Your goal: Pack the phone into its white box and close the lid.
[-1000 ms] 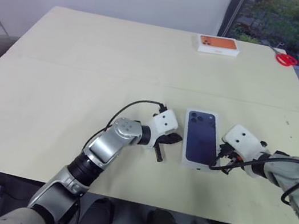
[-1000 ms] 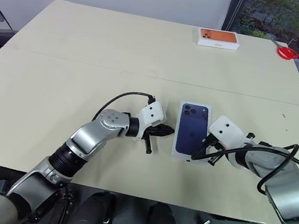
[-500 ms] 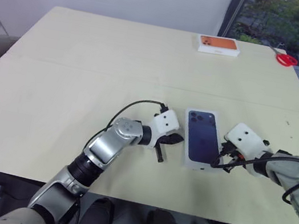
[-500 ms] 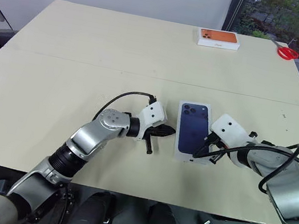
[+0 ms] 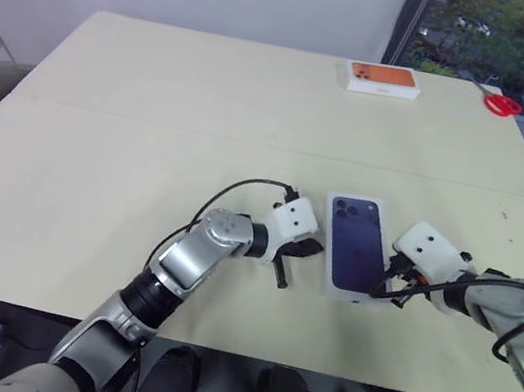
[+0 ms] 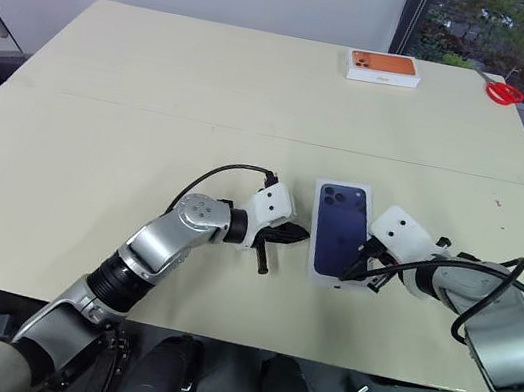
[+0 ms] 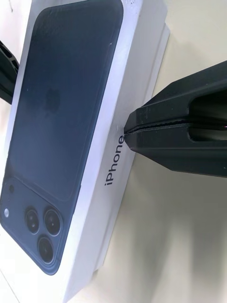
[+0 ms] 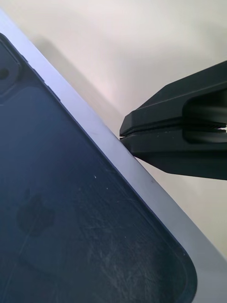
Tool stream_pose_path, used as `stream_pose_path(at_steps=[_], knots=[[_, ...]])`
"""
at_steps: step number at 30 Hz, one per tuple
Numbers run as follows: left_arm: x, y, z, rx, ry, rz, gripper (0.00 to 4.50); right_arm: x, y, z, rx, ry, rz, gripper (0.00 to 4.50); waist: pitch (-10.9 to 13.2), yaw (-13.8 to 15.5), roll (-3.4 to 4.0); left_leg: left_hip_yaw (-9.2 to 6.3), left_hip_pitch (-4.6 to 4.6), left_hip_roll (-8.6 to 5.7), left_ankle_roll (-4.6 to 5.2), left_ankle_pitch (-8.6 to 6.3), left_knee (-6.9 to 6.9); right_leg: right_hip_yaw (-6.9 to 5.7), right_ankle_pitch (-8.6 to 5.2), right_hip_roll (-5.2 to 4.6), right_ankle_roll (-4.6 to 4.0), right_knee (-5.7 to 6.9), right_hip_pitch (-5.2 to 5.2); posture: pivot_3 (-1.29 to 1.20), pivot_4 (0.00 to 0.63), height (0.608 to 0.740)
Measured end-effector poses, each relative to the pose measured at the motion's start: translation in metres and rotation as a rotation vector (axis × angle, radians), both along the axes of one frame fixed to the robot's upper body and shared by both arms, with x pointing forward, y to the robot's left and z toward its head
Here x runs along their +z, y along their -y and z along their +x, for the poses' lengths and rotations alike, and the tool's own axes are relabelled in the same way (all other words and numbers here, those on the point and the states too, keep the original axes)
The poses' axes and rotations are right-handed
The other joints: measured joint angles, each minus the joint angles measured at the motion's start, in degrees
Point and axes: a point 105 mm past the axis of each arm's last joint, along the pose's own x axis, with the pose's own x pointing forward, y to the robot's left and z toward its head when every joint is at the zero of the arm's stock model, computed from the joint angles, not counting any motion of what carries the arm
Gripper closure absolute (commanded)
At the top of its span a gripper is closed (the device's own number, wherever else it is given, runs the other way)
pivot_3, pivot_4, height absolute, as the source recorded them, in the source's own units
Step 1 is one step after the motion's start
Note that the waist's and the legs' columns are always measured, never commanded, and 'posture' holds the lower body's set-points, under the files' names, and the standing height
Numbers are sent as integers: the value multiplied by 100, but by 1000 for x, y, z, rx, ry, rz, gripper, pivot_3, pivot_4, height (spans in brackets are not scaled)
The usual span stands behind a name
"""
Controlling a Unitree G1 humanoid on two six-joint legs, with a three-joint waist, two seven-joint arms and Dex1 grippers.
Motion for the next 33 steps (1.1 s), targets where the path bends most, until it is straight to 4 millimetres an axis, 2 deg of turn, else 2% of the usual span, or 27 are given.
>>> stream_pose_path(at_steps=[12, 15, 17, 19, 22, 24, 26, 29, 33], knots=[[-1, 0, 0, -2, 2, 3, 4500, -4, 2, -3, -3, -13, -8, 4469, 0, -3, 0, 0, 1, 0, 0, 0, 0, 0, 0, 0, 0, 1, 0, 0, 150, 731], [-1, -2, 0, -2, -11, 1, 4500, 1, 5, -3, -1, -4, -11, 4469, 0, -5, 0, 0, 1, 0, 0, 0, 0, 0, 0, 0, 0, 1, 0, 0, 150, 731], [1, -7, 0, -2, -37, -15, 4500, 12, 12, -2, -12, 26, -18, 4469, 0, -6, 1, 0, 1, 0, 0, 0, 0, 0, 0, 0, 0, 2, 0, 0, 150, 731], [9, -13, 4, 17, -60, -57, 4500, 24, 17, -3, -10, 54, -2, 4469, 0, -5, 1, -1, 2, 1, 0, 0, 0, -1, 0, 1, 0, 2, 1, 0, 150, 731], [29, -15, 15, 52, -56, -113, 4500, 33, 12, -11, 42, 52, 50, 4469, 0, 16, 0, -3, 2, 0, 0, 0, 3, -4, 0, 1, 0, 2, 6, 0, 150, 731], [46, -6, 24, 60, -17, -134, 4500, 30, 5, -18, 80, 22, 79, 4469, 0, 41, -1, -3, 3, -3, 0, 0, 8, -5, 0, -1, 1, -3, 13, 0, 150, 731], [55, 7, 33, 72, -10, -139, 4500, 24, 0, -26, 107, -15, 101, 4469, 0, 83, -2, -2, 4, -6, 0, 0, 9, -4, 0, -2, 1, -3, 14, 0, 150, 731], [47, 21, 50, 122, -31, -65, 4500, 14, -11, -35, 139, -57, 134, 4469, 1, 108, -4, -3, 4, -6, 1, -1, 8, -5, 0, 2, 2, -3, 11, 0, 150, 731], [26, 24, 62, 166, -62, 49, 4500, 3, -15, -38, 135, -82, 130, 4469, -1, 72, -2, -3, 5, -5, 1, -1, 6, -3, 0, 4, 2, -1, 8, 0, 150, 731]])
